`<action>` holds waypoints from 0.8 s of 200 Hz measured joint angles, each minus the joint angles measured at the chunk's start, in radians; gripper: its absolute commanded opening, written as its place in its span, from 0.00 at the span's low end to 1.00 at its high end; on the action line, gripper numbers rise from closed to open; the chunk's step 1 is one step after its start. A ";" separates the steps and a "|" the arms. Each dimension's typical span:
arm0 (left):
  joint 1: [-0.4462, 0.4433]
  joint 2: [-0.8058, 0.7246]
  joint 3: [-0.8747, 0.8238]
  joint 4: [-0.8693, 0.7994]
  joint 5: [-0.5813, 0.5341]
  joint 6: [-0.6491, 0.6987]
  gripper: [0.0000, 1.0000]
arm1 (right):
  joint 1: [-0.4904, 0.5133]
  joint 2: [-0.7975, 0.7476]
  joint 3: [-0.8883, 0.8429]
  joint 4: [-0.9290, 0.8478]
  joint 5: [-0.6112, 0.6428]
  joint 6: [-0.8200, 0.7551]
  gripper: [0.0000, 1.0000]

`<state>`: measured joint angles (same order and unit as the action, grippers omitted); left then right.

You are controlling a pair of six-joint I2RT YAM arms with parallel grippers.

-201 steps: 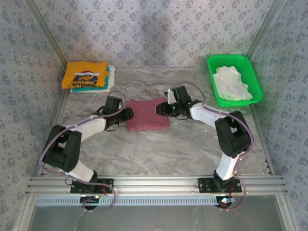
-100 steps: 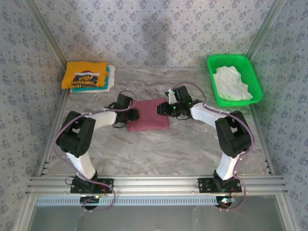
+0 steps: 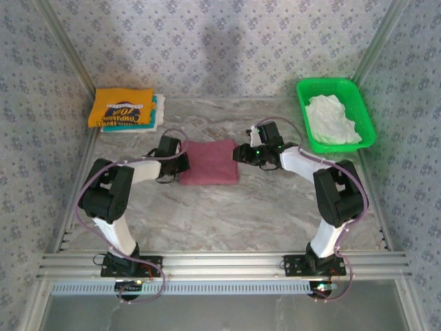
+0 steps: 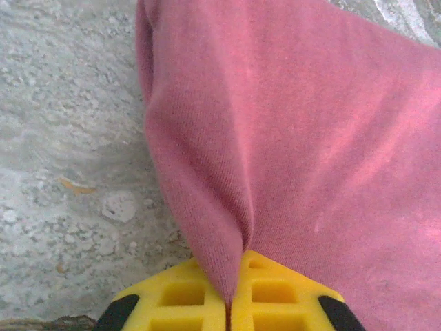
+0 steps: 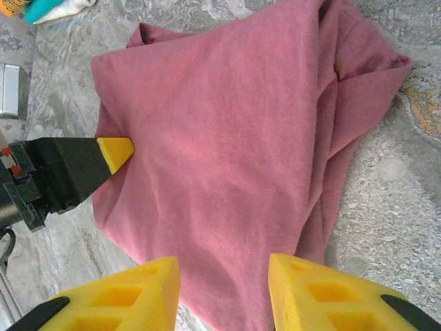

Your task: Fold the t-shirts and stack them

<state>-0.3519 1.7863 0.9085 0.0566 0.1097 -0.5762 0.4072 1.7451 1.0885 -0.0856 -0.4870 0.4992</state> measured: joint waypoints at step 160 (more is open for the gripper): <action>0.050 0.177 0.589 -0.318 -0.190 0.317 0.00 | -0.024 0.000 0.037 -0.038 0.000 -0.045 0.41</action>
<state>-0.3023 1.9636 1.4975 -0.2615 -0.0799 -0.2596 0.3836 1.7447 1.1259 -0.1234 -0.4873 0.4545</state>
